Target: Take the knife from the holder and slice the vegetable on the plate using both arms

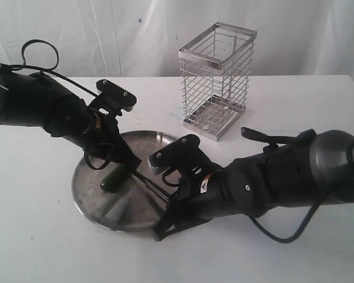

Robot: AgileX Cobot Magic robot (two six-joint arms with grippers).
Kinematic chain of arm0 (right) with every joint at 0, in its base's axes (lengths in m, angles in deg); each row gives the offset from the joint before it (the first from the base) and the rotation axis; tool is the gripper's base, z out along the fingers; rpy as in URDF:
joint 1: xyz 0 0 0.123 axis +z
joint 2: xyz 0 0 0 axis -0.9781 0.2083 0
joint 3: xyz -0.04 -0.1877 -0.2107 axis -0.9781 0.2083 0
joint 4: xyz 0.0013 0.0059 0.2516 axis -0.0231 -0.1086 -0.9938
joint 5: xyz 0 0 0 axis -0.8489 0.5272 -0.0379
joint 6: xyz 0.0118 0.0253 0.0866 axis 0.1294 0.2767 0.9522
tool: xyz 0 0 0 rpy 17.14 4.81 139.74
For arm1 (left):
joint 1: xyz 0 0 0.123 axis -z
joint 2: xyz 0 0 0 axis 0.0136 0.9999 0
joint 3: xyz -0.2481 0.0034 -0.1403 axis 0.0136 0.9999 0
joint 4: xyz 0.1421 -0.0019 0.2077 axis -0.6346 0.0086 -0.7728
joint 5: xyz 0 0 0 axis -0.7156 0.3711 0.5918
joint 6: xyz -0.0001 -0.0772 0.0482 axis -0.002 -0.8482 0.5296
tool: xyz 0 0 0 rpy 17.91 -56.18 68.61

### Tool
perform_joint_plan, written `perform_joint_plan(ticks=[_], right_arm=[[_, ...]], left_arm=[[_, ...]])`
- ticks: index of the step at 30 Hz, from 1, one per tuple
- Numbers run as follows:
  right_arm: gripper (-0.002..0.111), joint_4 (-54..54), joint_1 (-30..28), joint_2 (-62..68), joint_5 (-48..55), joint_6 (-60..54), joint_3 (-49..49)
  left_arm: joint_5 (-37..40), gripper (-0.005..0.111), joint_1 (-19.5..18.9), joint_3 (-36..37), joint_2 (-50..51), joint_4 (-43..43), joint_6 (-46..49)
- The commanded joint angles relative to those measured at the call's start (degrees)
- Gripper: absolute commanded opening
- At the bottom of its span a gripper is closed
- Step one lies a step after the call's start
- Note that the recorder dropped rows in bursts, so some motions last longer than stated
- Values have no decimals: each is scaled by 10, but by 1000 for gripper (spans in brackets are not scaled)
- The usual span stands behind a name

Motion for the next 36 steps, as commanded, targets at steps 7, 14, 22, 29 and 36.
perform_joint_plan(ticks=[7, 14, 22, 29, 36], right_arm=[[0, 2, -3, 27, 25, -17, -37], [0, 2, -3, 40, 28, -17, -40], [0, 2, -3, 40, 28, -17, -40], [0, 2, -3, 40, 29, -17, -40], [0, 2, -3, 40, 30, -17, -40]], left_arm=[[7, 0, -2, 0, -3, 7, -1], [3, 0, -1, 0, -3, 26, -1], [1, 0, 20, 0, -3, 27, 9], [4, 0, 27, 0, -3, 27, 17], [10, 0, 27, 0, 47, 29, 17]])
